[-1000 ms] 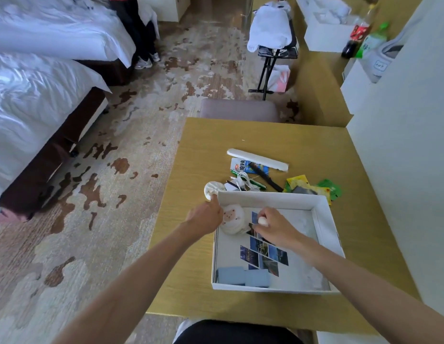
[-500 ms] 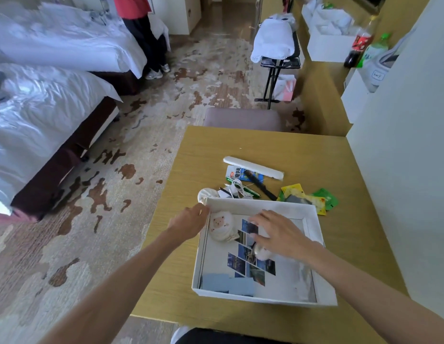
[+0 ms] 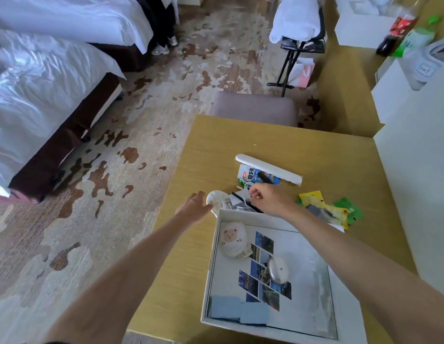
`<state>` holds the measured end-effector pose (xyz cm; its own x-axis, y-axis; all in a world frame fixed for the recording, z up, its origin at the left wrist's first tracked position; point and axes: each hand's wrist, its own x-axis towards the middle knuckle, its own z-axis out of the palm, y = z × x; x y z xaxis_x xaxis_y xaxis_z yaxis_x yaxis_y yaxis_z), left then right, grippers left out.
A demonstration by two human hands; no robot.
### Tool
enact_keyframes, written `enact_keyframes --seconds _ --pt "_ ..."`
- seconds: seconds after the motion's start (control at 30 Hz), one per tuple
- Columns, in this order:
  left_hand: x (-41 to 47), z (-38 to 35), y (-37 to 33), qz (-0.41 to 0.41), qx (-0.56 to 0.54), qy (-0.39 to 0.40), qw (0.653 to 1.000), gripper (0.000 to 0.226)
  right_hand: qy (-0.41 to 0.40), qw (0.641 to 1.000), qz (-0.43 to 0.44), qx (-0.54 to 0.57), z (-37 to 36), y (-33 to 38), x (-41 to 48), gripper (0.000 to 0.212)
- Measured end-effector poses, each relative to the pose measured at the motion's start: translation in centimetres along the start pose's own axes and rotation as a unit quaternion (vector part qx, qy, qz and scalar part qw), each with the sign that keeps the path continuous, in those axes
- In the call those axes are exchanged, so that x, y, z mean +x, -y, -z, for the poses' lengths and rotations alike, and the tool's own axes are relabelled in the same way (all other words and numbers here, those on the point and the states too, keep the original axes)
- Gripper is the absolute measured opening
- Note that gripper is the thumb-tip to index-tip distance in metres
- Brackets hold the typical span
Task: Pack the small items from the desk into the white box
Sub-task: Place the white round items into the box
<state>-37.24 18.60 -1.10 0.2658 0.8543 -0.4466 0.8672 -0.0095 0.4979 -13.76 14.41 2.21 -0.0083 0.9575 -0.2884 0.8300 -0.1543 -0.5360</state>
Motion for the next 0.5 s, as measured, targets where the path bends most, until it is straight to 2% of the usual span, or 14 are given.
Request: enact_keyframes --seconds 0.1,0.2,0.27,0.37,0.5 --pt "2.9 -0.7 0.1 0.004 -0.026 0.021 0.999 0.059 0.027 0.999 -0.021 0.007 -0.6 0.5 2.1 0.031" --pt "5.0 -1.5 0.4 -0.01 -0.047 0.009 0.999 0.071 0.08 0.996 -0.025 -0.038 -1.1 0.8 3.9 0.049" --pt "6.1 -1.9 0.6 -0.02 -0.049 0.023 0.998 0.064 0.124 0.988 -0.016 -0.088 -1.5 0.9 4.8 0.063" --pt "6.8 -1.7 0.9 -0.024 -0.069 0.047 0.996 0.037 0.167 0.973 0.006 -0.157 -2.1 1.2 5.9 0.072" --pt "5.9 0.1 1.7 -0.044 -0.073 -0.003 0.996 0.017 0.164 0.966 0.028 -0.196 -2.6 1.0 7.0 0.046"
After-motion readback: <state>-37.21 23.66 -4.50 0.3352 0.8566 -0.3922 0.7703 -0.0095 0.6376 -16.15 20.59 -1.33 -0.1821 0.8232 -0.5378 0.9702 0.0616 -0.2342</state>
